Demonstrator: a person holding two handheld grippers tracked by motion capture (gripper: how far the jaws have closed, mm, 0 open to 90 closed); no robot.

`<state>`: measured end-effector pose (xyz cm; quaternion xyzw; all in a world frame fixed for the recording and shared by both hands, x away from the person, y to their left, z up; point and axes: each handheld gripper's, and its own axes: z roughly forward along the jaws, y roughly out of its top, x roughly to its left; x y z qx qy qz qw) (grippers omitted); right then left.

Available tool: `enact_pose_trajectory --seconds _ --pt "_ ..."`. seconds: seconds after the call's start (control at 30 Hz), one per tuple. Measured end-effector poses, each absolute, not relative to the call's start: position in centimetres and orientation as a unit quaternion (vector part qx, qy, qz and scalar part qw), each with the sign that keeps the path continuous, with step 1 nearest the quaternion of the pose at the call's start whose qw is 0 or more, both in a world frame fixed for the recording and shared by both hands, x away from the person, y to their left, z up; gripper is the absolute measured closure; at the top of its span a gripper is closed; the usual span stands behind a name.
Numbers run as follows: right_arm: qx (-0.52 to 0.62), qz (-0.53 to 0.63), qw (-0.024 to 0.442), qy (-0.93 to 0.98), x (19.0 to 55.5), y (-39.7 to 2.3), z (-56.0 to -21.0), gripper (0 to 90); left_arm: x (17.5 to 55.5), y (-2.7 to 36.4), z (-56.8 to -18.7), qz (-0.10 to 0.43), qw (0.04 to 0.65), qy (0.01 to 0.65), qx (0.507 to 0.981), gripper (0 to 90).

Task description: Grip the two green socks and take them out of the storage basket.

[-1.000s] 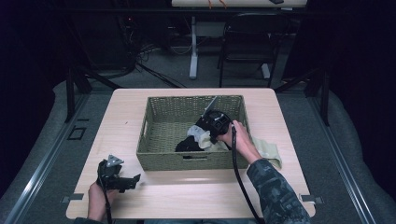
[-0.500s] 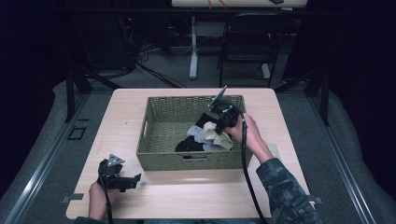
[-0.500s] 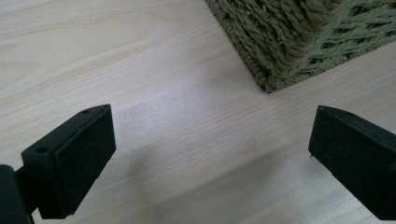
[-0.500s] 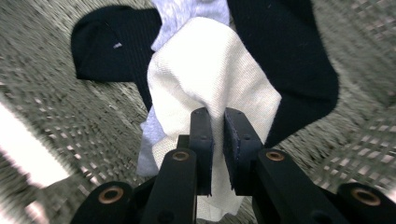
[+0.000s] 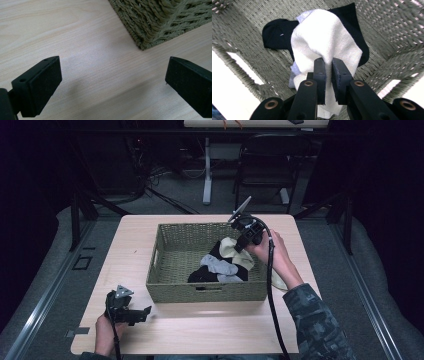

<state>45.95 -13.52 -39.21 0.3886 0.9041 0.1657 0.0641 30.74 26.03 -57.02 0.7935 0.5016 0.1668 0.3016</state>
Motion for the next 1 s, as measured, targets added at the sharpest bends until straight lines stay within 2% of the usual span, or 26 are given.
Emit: enact_pose_trajectory --seconds 0.47,0.73,1.0 --pt "0.39 0.186 0.083 0.898 44.7 -15.4 -36.1 82.5 30.7 26.1 -57.0 0.166 0.299 0.502 0.794 0.6" --pt "0.404 0.188 0.103 0.889 43.5 -18.7 -34.1 82.5 30.8 26.1 -57.0 0.167 0.298 0.501 0.795 0.6" --pt "0.428 0.186 0.113 0.877 42.8 -22.3 -33.6 82.5 30.7 26.0 -57.0 0.169 0.298 0.503 0.794 0.6"
